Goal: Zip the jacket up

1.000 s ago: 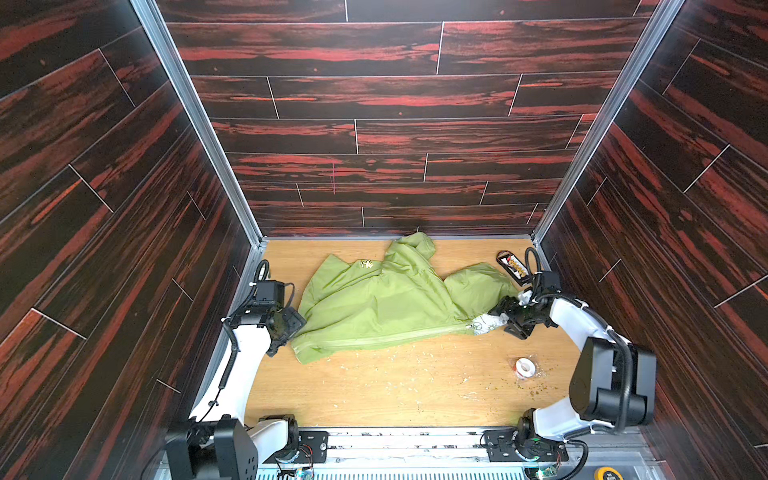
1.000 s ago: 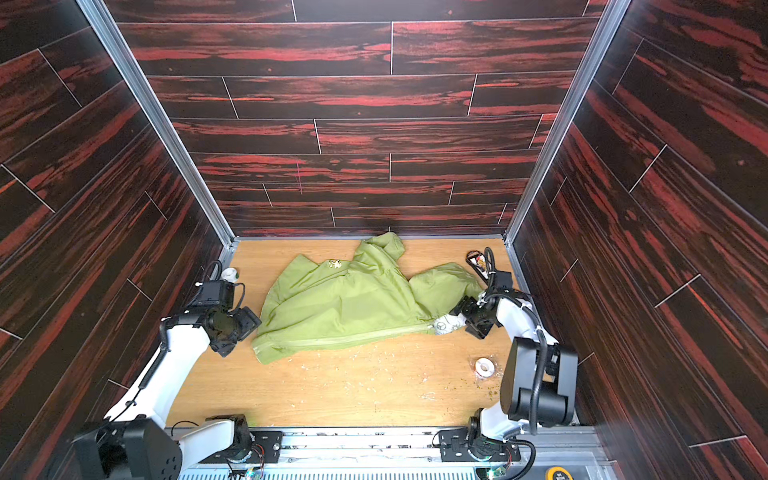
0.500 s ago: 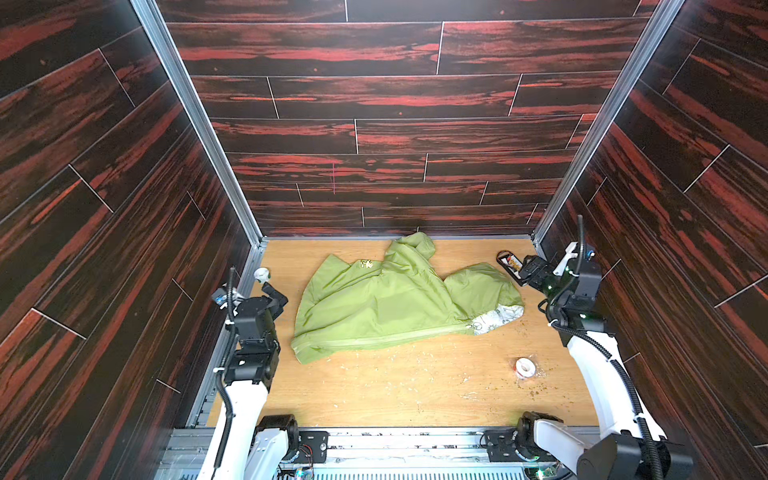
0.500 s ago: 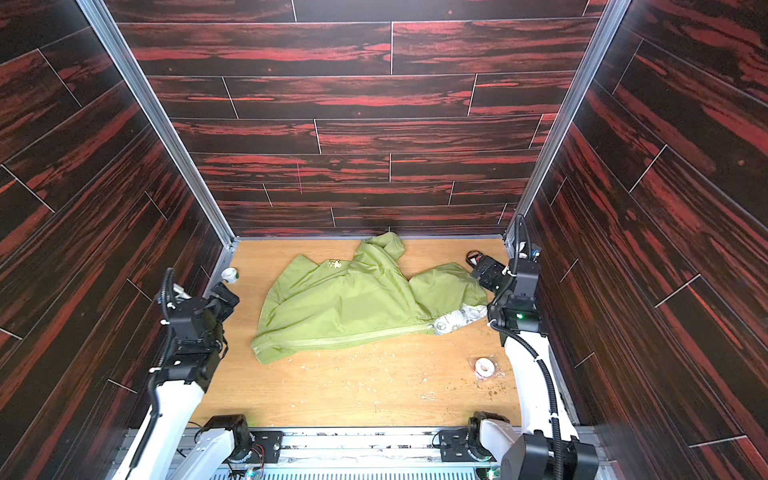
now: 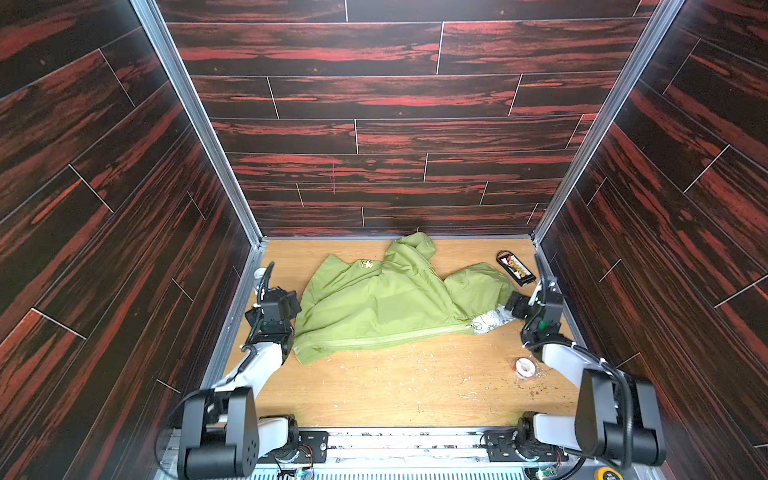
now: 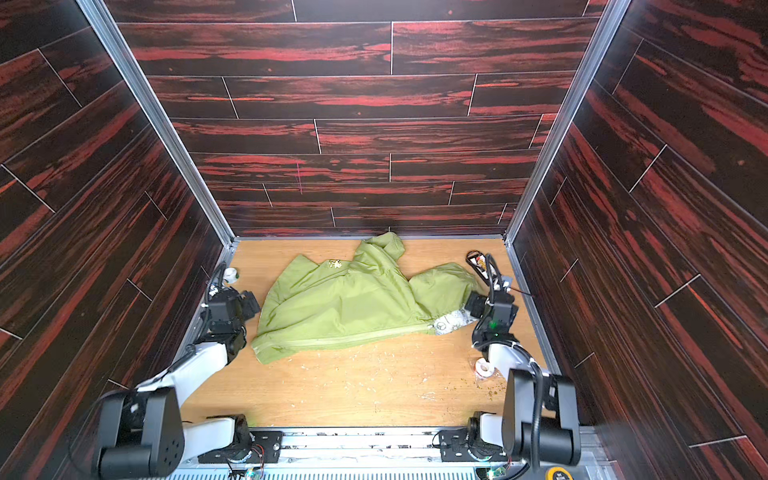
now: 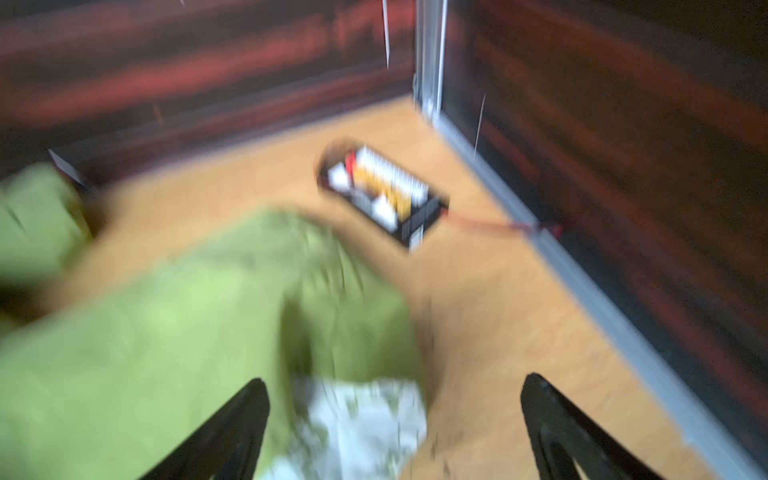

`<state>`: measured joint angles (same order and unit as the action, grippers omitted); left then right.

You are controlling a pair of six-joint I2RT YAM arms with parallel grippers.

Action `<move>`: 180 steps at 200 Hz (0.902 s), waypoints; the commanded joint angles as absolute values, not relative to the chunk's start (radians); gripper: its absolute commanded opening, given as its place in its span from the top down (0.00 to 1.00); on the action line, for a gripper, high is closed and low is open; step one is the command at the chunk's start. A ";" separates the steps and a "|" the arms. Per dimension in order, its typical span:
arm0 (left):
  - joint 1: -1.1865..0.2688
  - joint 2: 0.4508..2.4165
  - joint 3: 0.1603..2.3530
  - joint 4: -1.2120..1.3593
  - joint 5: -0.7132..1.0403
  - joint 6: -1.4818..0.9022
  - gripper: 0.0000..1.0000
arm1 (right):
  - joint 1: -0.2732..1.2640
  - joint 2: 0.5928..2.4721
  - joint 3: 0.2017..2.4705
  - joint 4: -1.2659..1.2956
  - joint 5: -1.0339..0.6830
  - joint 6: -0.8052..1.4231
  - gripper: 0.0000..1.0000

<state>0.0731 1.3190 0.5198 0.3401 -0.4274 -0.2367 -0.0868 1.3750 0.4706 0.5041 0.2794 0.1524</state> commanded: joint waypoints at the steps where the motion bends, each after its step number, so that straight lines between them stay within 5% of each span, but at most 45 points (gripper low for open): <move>1: 0.073 1.394 0.506 0.542 -0.399 -0.216 0.00 | -0.078 1.464 0.459 0.773 0.237 0.121 0.03; 40: 0.025 1.595 0.338 1.100 -0.404 -0.131 0.00 | -0.063 1.539 0.292 1.117 0.131 0.062 0.02; 60: 0.024 1.519 0.416 0.788 -0.384 -0.164 0.00 | -0.050 1.551 0.266 1.204 0.111 0.036 0.01; 83: 0.023 1.570 0.376 0.961 -0.388 -0.144 0.00 | -0.037 1.565 0.302 1.155 0.150 0.042 0.01; 180: 0.023 1.528 0.405 0.833 -0.385 -0.154 0.00 | -0.040 1.561 0.303 1.146 0.148 0.041 0.01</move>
<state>0.0212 1.5566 0.3840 0.8345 -0.3847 -0.1646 -0.0402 1.5455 0.2901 1.1168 0.1501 0.0620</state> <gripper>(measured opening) 0.995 0.987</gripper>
